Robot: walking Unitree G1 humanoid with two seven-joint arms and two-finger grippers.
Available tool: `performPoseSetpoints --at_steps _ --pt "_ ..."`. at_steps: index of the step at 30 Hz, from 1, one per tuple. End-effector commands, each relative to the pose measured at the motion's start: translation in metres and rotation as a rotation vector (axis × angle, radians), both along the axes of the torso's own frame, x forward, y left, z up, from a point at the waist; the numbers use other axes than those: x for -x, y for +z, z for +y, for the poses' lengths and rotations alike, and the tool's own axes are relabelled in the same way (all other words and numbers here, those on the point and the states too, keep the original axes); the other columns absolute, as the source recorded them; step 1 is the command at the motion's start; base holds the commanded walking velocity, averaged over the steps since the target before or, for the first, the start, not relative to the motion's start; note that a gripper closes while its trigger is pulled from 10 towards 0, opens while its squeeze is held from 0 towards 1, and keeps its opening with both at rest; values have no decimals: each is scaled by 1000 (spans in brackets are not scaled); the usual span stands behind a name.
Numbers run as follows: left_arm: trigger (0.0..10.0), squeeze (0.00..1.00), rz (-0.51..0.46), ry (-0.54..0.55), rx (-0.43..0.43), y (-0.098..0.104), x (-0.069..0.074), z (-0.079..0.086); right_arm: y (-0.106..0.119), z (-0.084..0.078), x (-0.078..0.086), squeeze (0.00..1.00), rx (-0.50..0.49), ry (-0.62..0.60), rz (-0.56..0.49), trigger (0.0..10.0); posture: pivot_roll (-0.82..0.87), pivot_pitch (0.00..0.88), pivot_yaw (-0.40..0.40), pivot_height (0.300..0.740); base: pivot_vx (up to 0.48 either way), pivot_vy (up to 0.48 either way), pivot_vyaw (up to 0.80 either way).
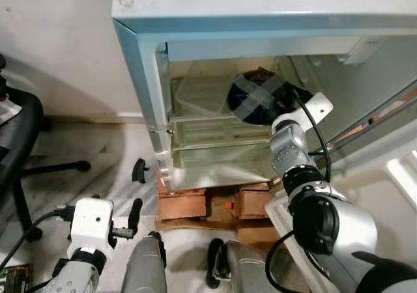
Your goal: Restocking fridge
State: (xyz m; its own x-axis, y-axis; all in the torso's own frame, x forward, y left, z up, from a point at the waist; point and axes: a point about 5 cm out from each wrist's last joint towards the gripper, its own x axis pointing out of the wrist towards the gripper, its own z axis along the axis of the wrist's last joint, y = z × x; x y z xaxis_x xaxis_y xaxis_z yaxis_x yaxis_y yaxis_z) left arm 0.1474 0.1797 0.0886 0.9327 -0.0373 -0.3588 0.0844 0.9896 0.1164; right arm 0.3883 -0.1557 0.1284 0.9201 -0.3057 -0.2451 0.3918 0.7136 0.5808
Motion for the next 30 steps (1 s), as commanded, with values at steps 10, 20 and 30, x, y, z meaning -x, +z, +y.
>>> performPoseSetpoints --at_steps 10,20,30 --pt "10000 0 26 33 -14 1 7 1 -2 6 -1 0 -219 -81 43 10000 350 332 -108 740 0 0 0" --pt "10000 0 33 42 -8 0 8 -2 13 22 -9 1000 -419 -40 -56 10000 348 331 -121 740 0 0 0" --pt "10000 0 24 45 0 -3 -3 -4 18 27 -12 1000 -526 64 -164 10000 322 308 -129 740 0 0 0"
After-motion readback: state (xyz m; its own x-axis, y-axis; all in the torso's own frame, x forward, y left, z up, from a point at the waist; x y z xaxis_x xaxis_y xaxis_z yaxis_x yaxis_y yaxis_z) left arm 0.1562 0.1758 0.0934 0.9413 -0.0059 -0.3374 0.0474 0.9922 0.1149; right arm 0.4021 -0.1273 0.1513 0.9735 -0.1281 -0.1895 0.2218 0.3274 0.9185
